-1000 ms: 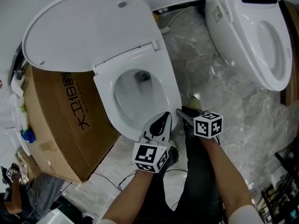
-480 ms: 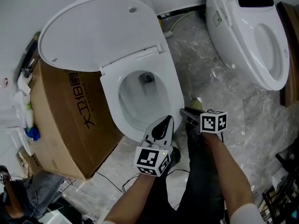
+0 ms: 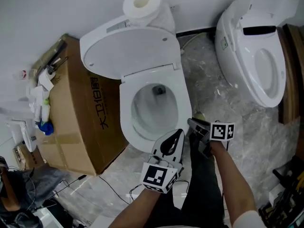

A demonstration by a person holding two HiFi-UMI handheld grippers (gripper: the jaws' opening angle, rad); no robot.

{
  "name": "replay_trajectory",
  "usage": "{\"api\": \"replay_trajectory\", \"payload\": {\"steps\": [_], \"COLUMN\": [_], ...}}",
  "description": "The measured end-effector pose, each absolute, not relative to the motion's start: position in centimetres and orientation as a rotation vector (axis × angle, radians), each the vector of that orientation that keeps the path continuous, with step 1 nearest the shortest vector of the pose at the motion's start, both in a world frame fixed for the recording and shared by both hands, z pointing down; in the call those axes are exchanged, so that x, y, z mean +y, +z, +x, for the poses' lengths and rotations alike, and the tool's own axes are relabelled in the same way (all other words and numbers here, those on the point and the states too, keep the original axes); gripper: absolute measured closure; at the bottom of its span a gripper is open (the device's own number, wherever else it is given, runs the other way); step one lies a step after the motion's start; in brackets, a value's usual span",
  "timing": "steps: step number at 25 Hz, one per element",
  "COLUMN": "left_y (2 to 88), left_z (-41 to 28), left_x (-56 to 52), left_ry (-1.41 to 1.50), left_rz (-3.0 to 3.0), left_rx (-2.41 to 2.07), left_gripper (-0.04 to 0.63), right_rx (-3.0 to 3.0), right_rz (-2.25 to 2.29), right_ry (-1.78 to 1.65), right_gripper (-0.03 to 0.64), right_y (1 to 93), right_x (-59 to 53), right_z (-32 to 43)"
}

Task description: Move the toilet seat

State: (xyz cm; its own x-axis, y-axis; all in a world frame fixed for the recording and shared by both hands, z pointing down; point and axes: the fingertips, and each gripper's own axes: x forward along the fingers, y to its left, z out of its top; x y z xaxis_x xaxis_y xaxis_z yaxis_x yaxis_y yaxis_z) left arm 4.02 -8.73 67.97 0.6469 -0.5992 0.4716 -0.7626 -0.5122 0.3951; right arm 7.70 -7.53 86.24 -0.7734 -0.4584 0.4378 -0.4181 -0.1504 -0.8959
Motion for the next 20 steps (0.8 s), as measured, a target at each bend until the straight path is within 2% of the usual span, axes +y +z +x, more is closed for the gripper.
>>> {"api": "replay_trajectory", "payload": {"steps": [6, 20], "left_y": [60.1, 51.8], "left_z": [4.4, 3.9], "left_x": [-10.2, -15.3], "left_ry": [0.284, 0.194], "left_rz": [2.297, 2.313], "left_rx": [-1.105, -1.268], "left_gripper": [0.586, 0.586], "right_rx": [1.981, 1.878], "right_rz": [-1.000, -0.855], "right_ry": [-2.128, -2.135], "right_gripper": [0.517, 0.472], "right_y": [80.4, 72.4], "right_x": [-10.3, -18.8], "right_z": [7.9, 8.1]}}
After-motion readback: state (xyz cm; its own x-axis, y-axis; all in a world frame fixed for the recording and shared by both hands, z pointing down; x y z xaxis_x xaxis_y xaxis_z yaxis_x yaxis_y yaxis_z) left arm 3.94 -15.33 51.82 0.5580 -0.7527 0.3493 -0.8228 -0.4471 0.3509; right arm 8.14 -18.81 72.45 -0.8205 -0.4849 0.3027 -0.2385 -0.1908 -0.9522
